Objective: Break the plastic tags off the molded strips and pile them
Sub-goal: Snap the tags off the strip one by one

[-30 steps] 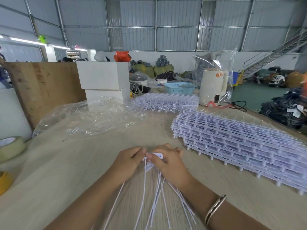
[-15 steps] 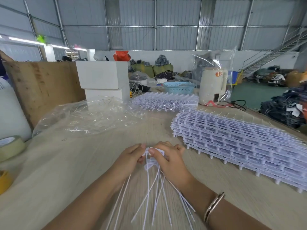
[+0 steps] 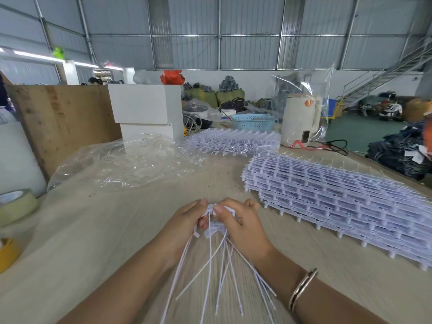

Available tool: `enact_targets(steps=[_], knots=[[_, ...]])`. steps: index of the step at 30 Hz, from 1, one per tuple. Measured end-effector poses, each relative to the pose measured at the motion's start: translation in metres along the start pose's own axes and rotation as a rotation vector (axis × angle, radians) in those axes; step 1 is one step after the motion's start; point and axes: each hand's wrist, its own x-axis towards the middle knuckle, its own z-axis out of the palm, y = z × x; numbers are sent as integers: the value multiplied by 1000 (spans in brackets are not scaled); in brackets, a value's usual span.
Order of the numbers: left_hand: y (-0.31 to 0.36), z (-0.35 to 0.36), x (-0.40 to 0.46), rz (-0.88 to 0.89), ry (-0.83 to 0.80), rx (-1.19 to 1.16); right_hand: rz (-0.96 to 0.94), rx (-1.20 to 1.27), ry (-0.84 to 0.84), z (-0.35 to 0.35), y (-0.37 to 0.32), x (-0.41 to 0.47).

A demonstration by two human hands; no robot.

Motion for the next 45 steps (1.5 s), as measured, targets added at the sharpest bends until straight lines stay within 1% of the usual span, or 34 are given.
enact_targets(steps=[2,4,5,6,7,8,10,12,14,16,20,24,26,28,30,31,34,37,40,43,45], knots=[[1,-1,9,-72,41,-38,44,77,21,-1,1,0],[5,-14,16,-124,141,-230,126,190,34,-4,5,1],[2,-23,18,-117,168,-310,169,211,14,-5,6,2],[-1,-31,17,-118,186,-336,205,172,-20,-5,8,3],[-2,-37,15,-126,204,-317,213,57,-58,-4,11,5],[-5,-39,12,-113,237,-214,197,-101,-91,-2,14,6],[-7,-34,9,-19,267,45,167,-364,-122,2,19,8],[-8,-24,8,35,211,204,202,-468,-98,4,23,8],[-13,-17,5,64,146,367,261,-502,-58,3,25,8],[-18,-13,2,113,112,465,270,-508,-35,3,26,7],[-18,-5,0,178,95,440,159,-390,11,4,19,6],[-14,-1,-1,259,121,326,137,-368,-124,4,14,5],[-13,-1,-1,291,123,316,114,-332,-181,2,12,4],[-12,-5,0,297,124,410,112,-277,-187,0,11,4],[-14,-14,2,239,123,603,135,-215,-166,-2,10,6],[-16,-17,3,195,115,630,149,-190,-163,-3,11,6],[-15,-17,1,154,61,400,238,-60,-184,-3,10,5],[-10,-10,0,161,65,291,289,106,-192,-3,8,4],[-9,-9,2,86,67,166,243,106,-157,-3,4,5],[-7,-6,-1,0,60,-14,160,22,-100,-3,7,6],[-5,-4,0,-70,69,-168,132,36,-55,-3,5,6]])
